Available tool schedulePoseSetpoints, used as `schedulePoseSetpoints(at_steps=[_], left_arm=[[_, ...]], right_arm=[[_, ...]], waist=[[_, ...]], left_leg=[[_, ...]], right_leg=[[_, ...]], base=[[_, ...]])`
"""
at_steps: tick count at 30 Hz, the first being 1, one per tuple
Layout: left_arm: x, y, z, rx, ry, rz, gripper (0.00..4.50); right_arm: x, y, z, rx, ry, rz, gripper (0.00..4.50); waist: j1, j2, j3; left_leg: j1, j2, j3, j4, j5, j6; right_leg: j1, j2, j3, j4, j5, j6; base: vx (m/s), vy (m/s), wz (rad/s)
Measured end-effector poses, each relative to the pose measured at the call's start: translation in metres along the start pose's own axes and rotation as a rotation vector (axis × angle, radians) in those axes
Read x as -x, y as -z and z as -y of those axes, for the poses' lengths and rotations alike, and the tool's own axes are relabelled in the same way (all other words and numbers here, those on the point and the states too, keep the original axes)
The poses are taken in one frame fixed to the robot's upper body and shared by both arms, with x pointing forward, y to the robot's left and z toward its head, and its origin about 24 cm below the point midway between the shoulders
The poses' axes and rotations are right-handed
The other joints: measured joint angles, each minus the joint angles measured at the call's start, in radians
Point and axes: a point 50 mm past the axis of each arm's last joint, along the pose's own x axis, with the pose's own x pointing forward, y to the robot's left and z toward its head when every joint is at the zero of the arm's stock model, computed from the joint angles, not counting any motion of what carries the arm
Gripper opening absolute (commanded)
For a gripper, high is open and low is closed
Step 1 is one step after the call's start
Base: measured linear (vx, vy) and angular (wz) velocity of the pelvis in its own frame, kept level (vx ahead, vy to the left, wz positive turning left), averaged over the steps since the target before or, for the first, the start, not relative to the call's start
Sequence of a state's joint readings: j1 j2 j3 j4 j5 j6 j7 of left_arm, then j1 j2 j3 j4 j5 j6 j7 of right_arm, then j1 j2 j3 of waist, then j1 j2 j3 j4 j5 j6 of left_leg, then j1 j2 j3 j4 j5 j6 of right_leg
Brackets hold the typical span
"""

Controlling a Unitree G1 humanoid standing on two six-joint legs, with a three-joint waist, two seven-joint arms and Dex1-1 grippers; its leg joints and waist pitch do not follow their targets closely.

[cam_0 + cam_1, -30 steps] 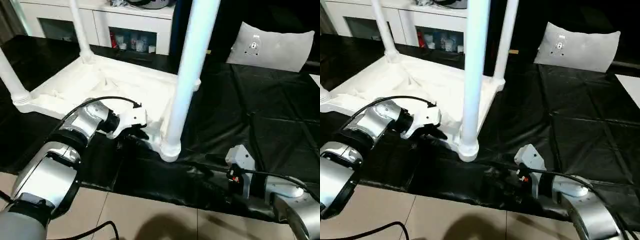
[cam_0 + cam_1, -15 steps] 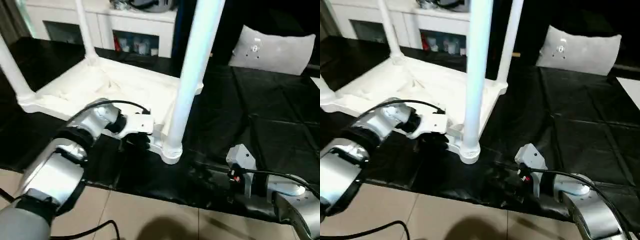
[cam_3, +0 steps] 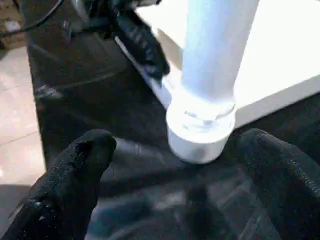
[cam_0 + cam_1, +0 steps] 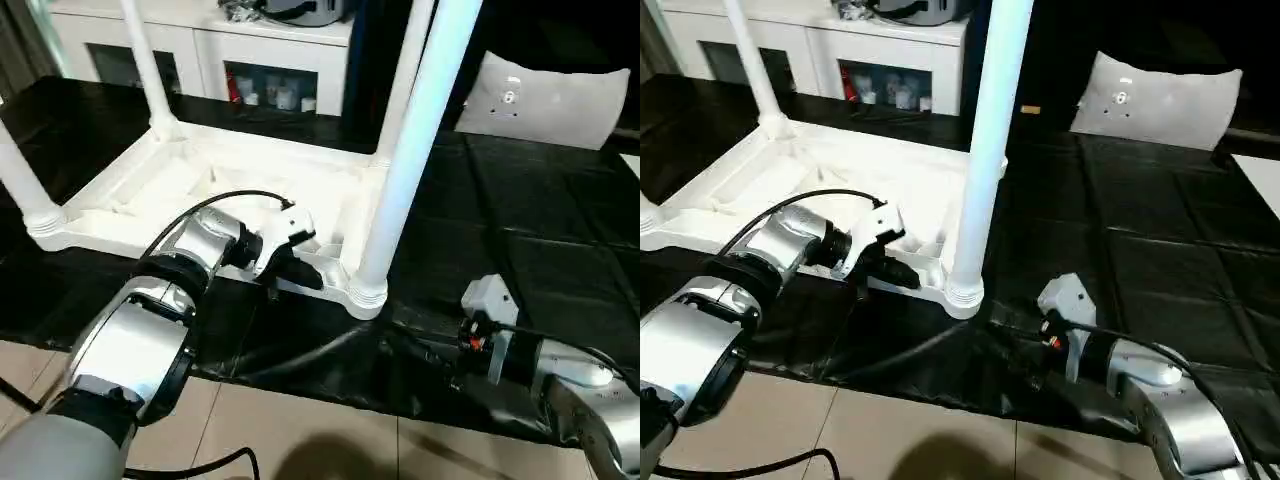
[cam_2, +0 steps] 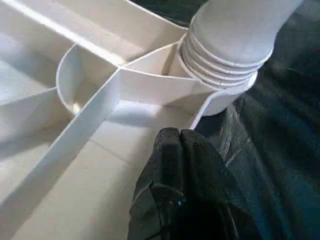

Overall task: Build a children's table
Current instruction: Rotate table base, then rotate leg to tighten

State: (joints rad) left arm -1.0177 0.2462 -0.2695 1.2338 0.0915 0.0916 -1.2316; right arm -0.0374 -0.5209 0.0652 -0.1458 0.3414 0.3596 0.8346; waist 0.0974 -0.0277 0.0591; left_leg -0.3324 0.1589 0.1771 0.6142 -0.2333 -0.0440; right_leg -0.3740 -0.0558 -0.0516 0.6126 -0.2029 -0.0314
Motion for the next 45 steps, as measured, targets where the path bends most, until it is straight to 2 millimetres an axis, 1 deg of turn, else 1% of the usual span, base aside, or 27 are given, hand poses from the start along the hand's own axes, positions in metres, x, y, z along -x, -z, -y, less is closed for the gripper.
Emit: schedulePoseSetpoints(at_steps=[3,5,7,9,11,14,15,16,19,20,21,22,23,25,26,27,30,32,38,39,43,45], left_arm=[[-0.005,0.001,0.003,-0.090,-0.016,0.020,0.05],[-0.006,0.002,0.006,-0.259,-0.036,0.030,0.05],[-0.008,0.002,0.008,-0.335,-0.049,0.039,0.05],[-0.008,0.001,0.008,-0.328,-0.049,0.049,0.05],[-0.006,0.000,0.008,-0.319,-0.030,0.061,0.35],[-0.001,-0.001,0.009,-0.338,0.012,0.048,0.47],[0.000,-0.002,0.009,-0.348,0.022,0.045,0.55],[0.000,-0.004,0.009,-0.356,0.040,0.043,0.76],[0.002,-0.005,0.009,-0.348,0.074,0.033,0.89],[0.002,-0.006,0.008,-0.344,0.077,0.032,0.89],[0.003,-0.006,0.008,-0.341,0.076,0.031,1.05],[0.003,-0.007,0.007,-0.335,0.073,0.032,1.05],[0.003,-0.008,0.007,-0.333,0.068,0.038,1.26],[0.003,-0.009,0.006,-0.335,0.058,0.039,1.34],[0.003,-0.009,0.005,-0.335,0.050,0.041,1.52],[0.003,-0.009,0.005,-0.334,0.045,0.044,1.52],[0.004,-0.016,0.003,-0.351,0.020,0.057,1.75],[0.005,-0.019,0.002,-0.365,-0.001,0.059,1.75],[0.003,-0.012,0.001,-0.358,-0.023,0.015,1.75],[0.003,-0.012,0.001,-0.358,-0.019,0.011,1.48],[0.001,-0.002,0.002,-0.319,0.019,-0.039,1.48],[0.001,-0.001,0.002,-0.312,0.021,-0.043,1.48]], right_arm=[[0.000,0.000,0.000,0.001,0.003,0.002,4.50],[0.000,0.000,0.000,0.000,0.003,0.002,4.50],[0.000,0.000,0.000,0.000,0.002,0.003,4.50],[0.000,0.000,0.000,0.000,0.002,0.003,4.50],[0.000,0.000,0.000,-0.001,0.000,0.003,4.50],[0.000,-0.001,0.000,-0.003,-0.005,0.005,4.50],[0.000,-0.001,0.000,-0.004,-0.006,0.006,4.50],[0.000,-0.001,0.000,-0.005,-0.007,0.007,4.50],[0.002,0.000,0.000,-0.014,-0.007,0.008,4.50],[0.003,-0.001,0.001,-0.014,-0.004,0.008,4.50],[0.004,-0.001,0.001,-0.012,-0.003,0.010,4.50],[0.005,-0.001,0.001,-0.009,-0.003,0.008,4.50],[0.006,-0.001,0.001,-0.011,-0.004,0.005,4.50],[0.007,0.001,-0.002,-0.014,-0.007,0.003,4.50],[0.008,0.001,-0.003,-0.015,-0.009,0.003,4.50],[0.008,0.001,-0.003,-0.019,-0.011,0.005,4.50],[0.008,0.001,-0.004,-0.029,-0.016,0.008,4.50],[0.008,0.000,-0.005,-0.030,-0.018,0.009,4.50],[0.009,0.003,-0.007,-0.044,-0.021,0.003,4.50],[0.009,0.003,-0.007,-0.044,-0.021,0.004,4.50],[0.008,0.000,-0.009,-0.039,-0.029,0.014,4.50],[0.008,-0.001,-0.009,-0.036,-0.031,0.017,4.50]], waist=[[0.006,0.001,-0.001],[0.010,0.001,-0.001],[0.014,0.001,0.000],[0.015,0.001,0.000],[0.014,0.000,0.000],[0.013,0.000,0.000],[0.013,0.000,0.000],[0.013,0.000,0.000],[0.013,0.000,0.000],[0.013,0.001,0.000],[0.013,0.001,0.000],[0.013,0.001,0.000],[0.013,0.001,0.000],[0.013,0.002,0.001],[0.013,0.003,0.002],[0.012,0.004,0.002],[0.013,0.005,0.003],[0.012,0.007,0.003],[0.012,0.009,0.002],[0.012,0.009,0.002],[0.011,0.010,0.002],[0.011,0.010,0.002]], left_leg=[[0.000,0.000,0.000,0.000,0.000,0.000],[0.000,0.000,0.000,-0.001,0.000,0.000],[0.000,0.000,0.000,-0.001,0.000,0.000],[0.000,0.000,0.000,-0.001,0.000,0.000],[-0.001,0.000,0.000,-0.001,0.000,0.000],[-0.003,0.000,0.000,-0.004,0.000,0.000],[-0.004,0.000,0.000,-0.005,0.000,0.000],[-0.007,0.000,0.000,-0.005,0.000,0.000],[-0.013,0.001,0.000,-0.006,0.004,0.006],[-0.014,0.002,0.000,-0.006,0.004,0.006],[-0.016,0.002,0.000,-0.006,0.004,0.006],[-0.017,0.002,0.000,-0.006,0.004,0.006],[-0.017,0.002,0.000,-0.006,0.004,0.006],[-0.017,0.003,0.000,-0.006,0.004,0.006],[-0.017,0.003,0.000,-0.006,0.004,0.005],[-0.017,0.003,0.000,-0.005,0.004,0.005],[-0.017,0.004,0.000,-0.005,0.006,0.005],[-0.016,0.004,0.000,-0.005,0.006,0.005],[-0.016,0.004,0.000,-0.005,0.006,0.005],[-0.016,0.004,0.000,-0.005,0.006,0.005],[-0.016,0.005,0.000,-0.005,0.006,0.004],[-0.016,0.005,0.000,-0.005,0.006,0.004]], right_leg=[[0.002,-0.001,-0.001,-0.002,0.000,0.001],[0.004,-0.001,-0.002,-0.003,-0.001,0.001],[0.004,-0.002,-0.003,-0.002,-0.001,0.002],[0.003,-0.003,-0.004,-0.002,-0.001,0.002],[0.002,-0.003,-0.004,-0.002,-0.001,0.002],[-0.001,-0.003,-0.004,-0.003,-0.002,0.004],[-0.003,-0.003,-0.004,-0.003,-0.002,0.004],[-0.006,-0.003,-0.004,-0.002,-0.003,0.004],[-0.011,-0.003,-0.006,-0.002,-0.004,0.003],[-0.011,-0.003,-0.008,-0.002,-0.004,0.002],[-0.013,-0.003,-0.008,-0.002,-0.004,0.002],[-0.013,-0.003,-0.009,-0.002,-0.004,0.002],[-0.013,-0.003,-0.009,-0.002,-0.004,0.002],[-0.013,-0.003,-0.010,-0.002,-0.004,0.002],[-0.013,-0.003,-0.010,-0.002,-0.004,0.002],[-0.013,-0.003,-0.010,-0.002,-0.004,0.002],[-0.012,-0.003,-0.011,-0.002,-0.004,0.002],[-0.012,-0.003,-0.011,-0.002,-0.004,0.002],[-0.011,-0.003,-0.012,-0.002,-0.004,0.002],[-0.011,-0.003,-0.012,-0.002,-0.004,0.002],[-0.011,-0.003,-0.012,-0.002,-0.004,0.002],[-0.011,-0.003,-0.013,-0.002,-0.004,0.002]], base=[[0.000,0.000,0.00],[0.000,0.000,0.00],[0.000,0.000,0.00],[0.000,0.000,0.00],[0.000,0.000,0.00],[0.000,0.000,0.00],[0.000,0.000,0.00],[0.000,0.000,0.00],[0.000,0.000,0.00],[0.000,0.000,0.00],[0.000,0.000,0.00],[0.000,0.000,0.00],[0.000,0.000,0.00],[0.000,0.000,0.00],[0.000,0.000,0.00],[0.000,0.000,0.00],[0.000,0.000,0.00],[0.000,0.000,0.00],[0.000,0.000,0.00],[0.000,0.000,0.00],[0.000,0.000,0.00],[0.000,0.000,0.00]])
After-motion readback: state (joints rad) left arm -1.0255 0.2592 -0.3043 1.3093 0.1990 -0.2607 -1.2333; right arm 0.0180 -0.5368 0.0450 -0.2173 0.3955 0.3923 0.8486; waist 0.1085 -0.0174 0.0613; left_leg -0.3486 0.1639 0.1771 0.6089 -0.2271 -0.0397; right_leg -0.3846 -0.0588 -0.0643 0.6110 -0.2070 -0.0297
